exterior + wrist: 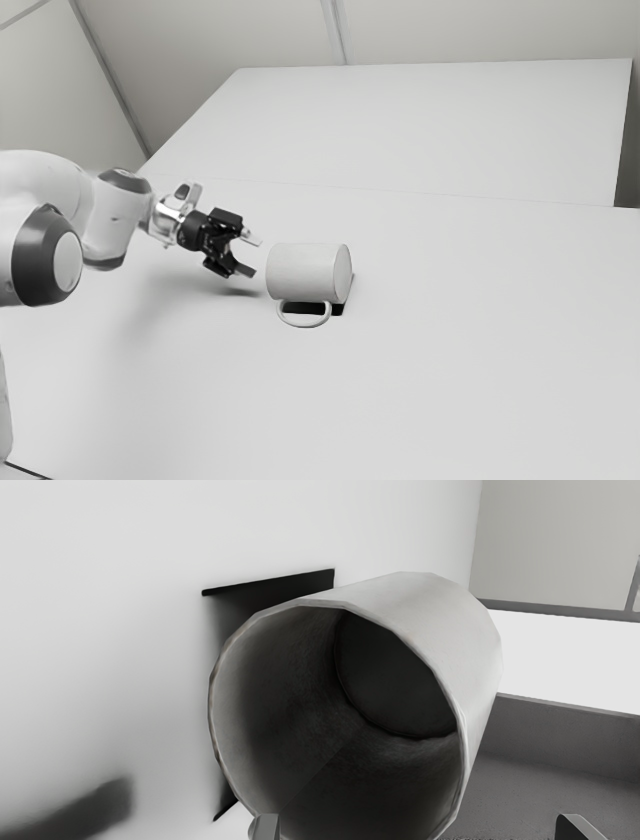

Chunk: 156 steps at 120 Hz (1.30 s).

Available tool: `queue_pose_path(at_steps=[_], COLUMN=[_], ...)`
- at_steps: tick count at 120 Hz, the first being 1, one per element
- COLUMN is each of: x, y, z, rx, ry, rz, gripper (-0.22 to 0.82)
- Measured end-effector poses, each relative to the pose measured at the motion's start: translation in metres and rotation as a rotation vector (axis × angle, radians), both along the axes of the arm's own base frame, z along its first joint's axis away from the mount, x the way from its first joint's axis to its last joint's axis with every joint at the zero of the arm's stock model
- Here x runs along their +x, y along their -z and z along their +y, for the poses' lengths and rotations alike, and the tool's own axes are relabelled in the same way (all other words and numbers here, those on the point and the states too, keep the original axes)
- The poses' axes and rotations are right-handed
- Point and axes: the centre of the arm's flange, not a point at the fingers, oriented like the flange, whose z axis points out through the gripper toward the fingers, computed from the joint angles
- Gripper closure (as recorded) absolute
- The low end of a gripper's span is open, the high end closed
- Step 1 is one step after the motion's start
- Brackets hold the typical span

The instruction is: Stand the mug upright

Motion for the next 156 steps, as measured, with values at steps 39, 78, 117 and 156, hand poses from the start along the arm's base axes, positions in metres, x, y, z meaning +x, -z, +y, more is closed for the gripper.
queue_pose_path(at_steps=[39,78,117,156], x=[0.005,0.008,0.010,0.014], y=[0.010,0.019,0.017,0.010], z=[-0.033,-0.050,-0.055,-0.066], rx=[-0.087,-0.136,-0.141,-0.156], ry=[0.046,0.055,0.067,0.082], rz=[-0.101,-0.160,-0.203,-0.240], gripper=[0.00,0.07,0.41,0.68])
